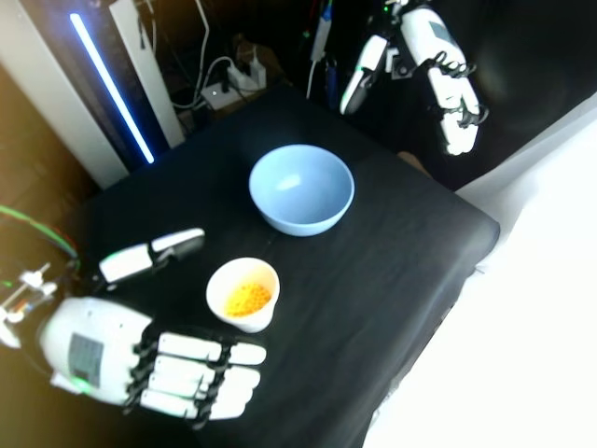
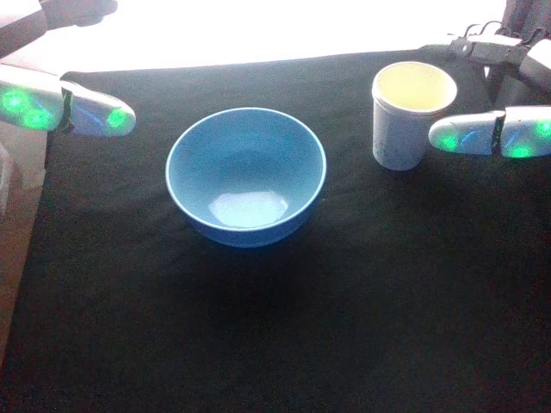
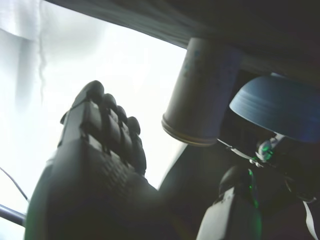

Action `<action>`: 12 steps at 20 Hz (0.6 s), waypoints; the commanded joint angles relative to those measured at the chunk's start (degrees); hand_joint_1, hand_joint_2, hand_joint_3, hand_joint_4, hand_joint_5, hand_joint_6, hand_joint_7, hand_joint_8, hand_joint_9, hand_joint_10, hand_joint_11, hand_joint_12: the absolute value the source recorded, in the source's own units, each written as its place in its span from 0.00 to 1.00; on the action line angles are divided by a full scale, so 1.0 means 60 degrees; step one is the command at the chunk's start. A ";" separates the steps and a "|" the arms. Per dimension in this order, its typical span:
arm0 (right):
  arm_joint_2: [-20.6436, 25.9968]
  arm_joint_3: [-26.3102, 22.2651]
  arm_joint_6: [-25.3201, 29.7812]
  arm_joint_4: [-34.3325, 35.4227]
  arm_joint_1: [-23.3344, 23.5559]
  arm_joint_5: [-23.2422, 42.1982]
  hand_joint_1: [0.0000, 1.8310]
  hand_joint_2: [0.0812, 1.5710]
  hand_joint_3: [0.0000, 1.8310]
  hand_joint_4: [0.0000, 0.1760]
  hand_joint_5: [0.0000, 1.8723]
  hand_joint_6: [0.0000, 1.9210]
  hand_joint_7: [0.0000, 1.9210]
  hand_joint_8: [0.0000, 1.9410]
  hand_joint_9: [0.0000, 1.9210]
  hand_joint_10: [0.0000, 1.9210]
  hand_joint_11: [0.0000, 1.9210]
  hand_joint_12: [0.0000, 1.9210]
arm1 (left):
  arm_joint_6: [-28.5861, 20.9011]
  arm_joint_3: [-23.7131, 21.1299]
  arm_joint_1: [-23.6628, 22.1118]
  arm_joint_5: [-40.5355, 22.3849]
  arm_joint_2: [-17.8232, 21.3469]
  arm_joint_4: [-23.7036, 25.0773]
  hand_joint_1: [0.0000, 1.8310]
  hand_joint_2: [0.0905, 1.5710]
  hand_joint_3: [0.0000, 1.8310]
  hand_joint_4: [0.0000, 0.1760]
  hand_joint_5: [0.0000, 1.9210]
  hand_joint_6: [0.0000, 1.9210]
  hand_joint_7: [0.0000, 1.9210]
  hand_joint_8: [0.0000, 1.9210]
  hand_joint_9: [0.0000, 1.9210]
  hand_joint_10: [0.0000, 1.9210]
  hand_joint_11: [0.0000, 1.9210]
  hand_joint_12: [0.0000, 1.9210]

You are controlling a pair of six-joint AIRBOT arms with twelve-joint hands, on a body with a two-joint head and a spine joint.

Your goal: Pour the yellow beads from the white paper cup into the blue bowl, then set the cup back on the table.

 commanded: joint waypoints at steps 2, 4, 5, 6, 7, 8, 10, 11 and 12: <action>-0.0060 0.0091 0.0110 0.0120 0.0085 0.0969 0.41 0.46 0.00 0.00 0.22 0.00 0.09 0.00 0.07 0.00 0.00 0.14 | -0.0070 0.0045 -0.0095 -0.1030 -0.0069 -0.0246 0.33 0.52 0.00 0.00 0.02 0.00 0.11 0.00 0.12 0.00 0.00 0.25; -0.0098 0.0148 0.0110 0.0120 0.0086 0.0917 0.38 0.46 0.00 0.00 0.20 0.00 0.12 0.00 0.08 0.00 0.01 0.15 | -0.0070 0.0048 -0.0087 -0.1030 -0.0081 -0.0244 0.33 0.52 0.00 0.00 0.03 0.00 0.11 0.00 0.12 0.00 0.00 0.28; -0.0107 0.0157 0.0110 0.0120 0.0086 0.0908 0.40 0.45 0.00 0.00 0.23 0.01 0.13 0.00 0.09 0.00 0.01 0.16 | -0.0070 0.0051 -0.0084 -0.1030 -0.0086 -0.0244 0.32 0.51 0.00 0.00 0.02 0.00 0.11 0.00 0.11 0.00 0.00 0.24; -0.0119 0.0169 0.0110 0.0122 0.0087 0.0897 0.40 0.45 0.00 0.00 0.21 0.00 0.13 0.00 0.09 0.00 0.01 0.16 | -0.0070 0.0051 -0.0084 -0.1030 -0.0090 -0.0244 0.33 0.51 0.00 0.00 0.02 0.00 0.11 0.00 0.11 0.00 0.00 0.21; -0.0129 0.0184 0.0110 0.0122 0.0088 0.0890 0.39 0.46 0.00 0.00 0.20 0.00 0.12 0.00 0.08 0.00 0.01 0.16 | -0.0070 0.0051 -0.0084 -0.1030 -0.0092 -0.0244 0.34 0.52 0.00 0.00 0.02 0.00 0.11 0.00 0.12 0.00 0.00 0.22; -0.0141 0.0198 0.0110 0.0124 0.0090 0.0884 0.37 0.46 0.00 0.00 0.15 0.00 0.10 0.00 0.08 0.00 0.00 0.19 | -0.0070 0.0051 -0.0084 -0.1029 -0.0094 -0.0244 0.33 0.52 0.00 0.00 0.03 0.00 0.12 0.00 0.12 0.00 0.00 0.23; -0.0167 0.0229 0.0110 0.0129 0.0113 0.0872 0.38 0.46 0.00 0.00 0.12 0.00 0.11 0.00 0.08 0.00 0.00 0.20 | -0.0070 0.0051 -0.0083 -0.1029 -0.0105 -0.0243 0.33 0.52 0.00 0.00 0.02 0.00 0.11 0.00 0.10 0.00 0.00 0.22; -0.0177 0.0239 0.0110 0.0129 0.0137 0.0869 0.36 0.47 0.00 0.00 0.09 0.00 0.11 0.00 0.09 0.00 0.00 0.21 | -0.0070 0.0051 -0.0076 -0.1029 -0.0109 -0.0243 0.32 0.52 0.00 0.00 0.02 0.00 0.10 0.00 0.08 0.00 0.00 0.18; -0.0195 0.0254 0.0110 0.0129 0.0166 0.0863 0.38 0.48 0.00 0.00 0.14 0.01 0.11 0.00 0.08 0.00 0.00 0.18 | -0.0070 0.0051 -0.0072 -0.1029 -0.0113 -0.0243 0.32 0.52 0.00 0.00 0.02 0.00 0.10 0.00 0.07 0.00 0.00 0.15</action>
